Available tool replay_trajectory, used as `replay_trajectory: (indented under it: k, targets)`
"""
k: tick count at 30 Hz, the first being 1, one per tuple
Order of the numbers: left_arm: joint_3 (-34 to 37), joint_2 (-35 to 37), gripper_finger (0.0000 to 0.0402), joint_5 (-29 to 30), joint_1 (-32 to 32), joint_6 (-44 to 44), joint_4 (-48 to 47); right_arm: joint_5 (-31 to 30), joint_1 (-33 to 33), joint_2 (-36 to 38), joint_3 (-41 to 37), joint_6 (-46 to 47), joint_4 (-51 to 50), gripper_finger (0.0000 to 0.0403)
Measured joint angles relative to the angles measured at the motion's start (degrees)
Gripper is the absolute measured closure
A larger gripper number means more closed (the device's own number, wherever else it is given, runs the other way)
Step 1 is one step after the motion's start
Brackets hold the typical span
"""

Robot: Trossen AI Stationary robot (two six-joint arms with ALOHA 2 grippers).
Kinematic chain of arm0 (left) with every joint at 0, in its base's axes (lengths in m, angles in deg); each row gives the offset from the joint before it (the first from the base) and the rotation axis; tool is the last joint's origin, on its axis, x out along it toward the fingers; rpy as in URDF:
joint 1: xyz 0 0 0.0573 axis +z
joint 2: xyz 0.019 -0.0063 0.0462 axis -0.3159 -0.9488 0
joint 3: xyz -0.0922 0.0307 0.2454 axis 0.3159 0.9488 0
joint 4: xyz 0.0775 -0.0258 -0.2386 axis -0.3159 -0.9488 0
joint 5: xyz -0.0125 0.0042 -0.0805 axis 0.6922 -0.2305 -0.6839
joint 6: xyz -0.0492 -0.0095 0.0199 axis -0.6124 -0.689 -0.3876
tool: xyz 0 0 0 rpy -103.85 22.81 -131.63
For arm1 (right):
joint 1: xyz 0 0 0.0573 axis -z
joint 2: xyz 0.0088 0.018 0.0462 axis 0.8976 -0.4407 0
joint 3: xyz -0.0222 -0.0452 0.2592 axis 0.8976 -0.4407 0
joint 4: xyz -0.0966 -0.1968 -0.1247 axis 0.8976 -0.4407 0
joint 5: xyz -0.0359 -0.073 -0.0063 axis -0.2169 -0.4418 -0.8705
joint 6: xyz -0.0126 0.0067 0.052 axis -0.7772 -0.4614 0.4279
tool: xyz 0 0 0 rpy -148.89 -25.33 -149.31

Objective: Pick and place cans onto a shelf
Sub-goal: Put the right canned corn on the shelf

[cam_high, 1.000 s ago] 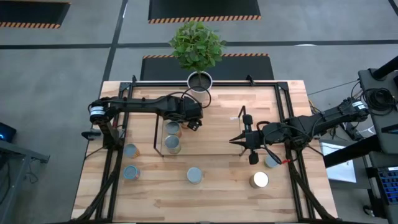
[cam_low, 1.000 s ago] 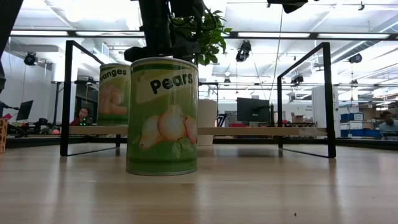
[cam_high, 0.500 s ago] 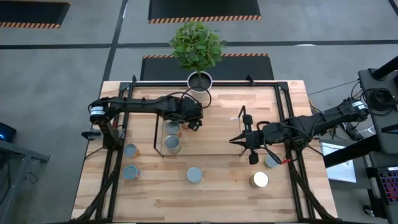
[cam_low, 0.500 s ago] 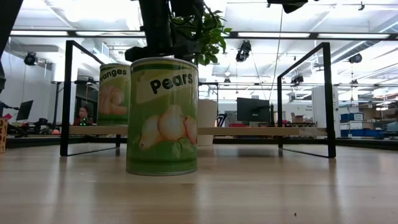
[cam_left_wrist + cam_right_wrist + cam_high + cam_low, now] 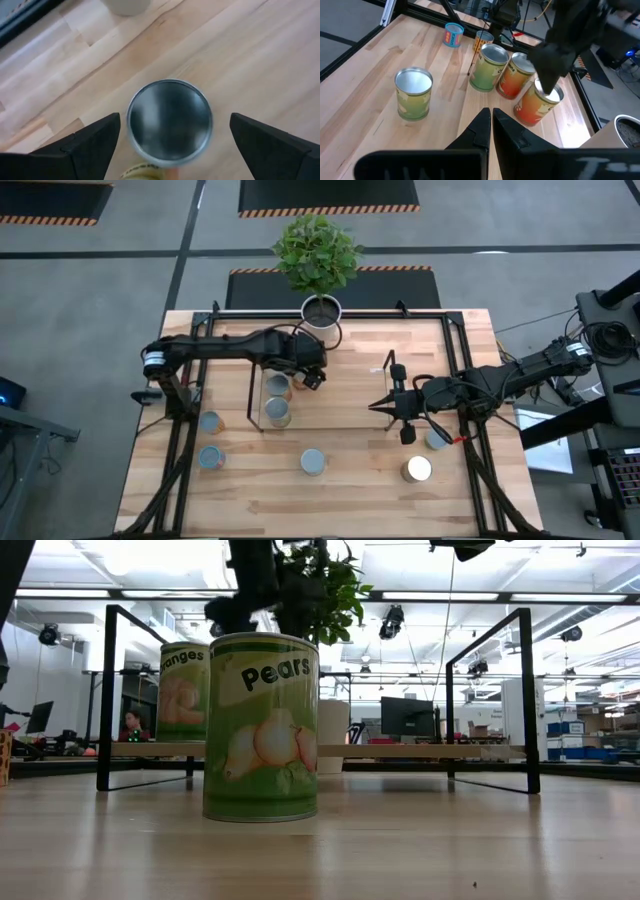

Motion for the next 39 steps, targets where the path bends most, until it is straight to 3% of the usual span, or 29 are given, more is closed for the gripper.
replay_trajectory:
  k: [6,11,15,23,39]
  targets:
    - [-5.8,0.1,0.0047,1.0,-2.3,4.6,-3.2,0.0,0.0,0.0,0.0,0.0,-0.2,0.0394]
    - [-6.3,0.1,0.009,-3.3,-4.0,12.4,-1.2,0.0,0.0,0.0,0.0,0.1,-0.7,0.0394]
    - [-5.5,0.1,0.0169,-3.6,-3.7,13.7,-0.7,0.0,0.0,0.0,0.0,0.2,-0.7,0.0394]
    - [-3.7,0.1,0.0382,-1.5,-1.9,12.4,0.5,0.0,0.0,0.0,0.0,0.2,-0.7,0.0394]
    - [4.1,-0.2,0.0401,2.0,-0.8,10.4,3.8,0.0,0.0,0.0,0.0,0.0,-1.1,0.0394]
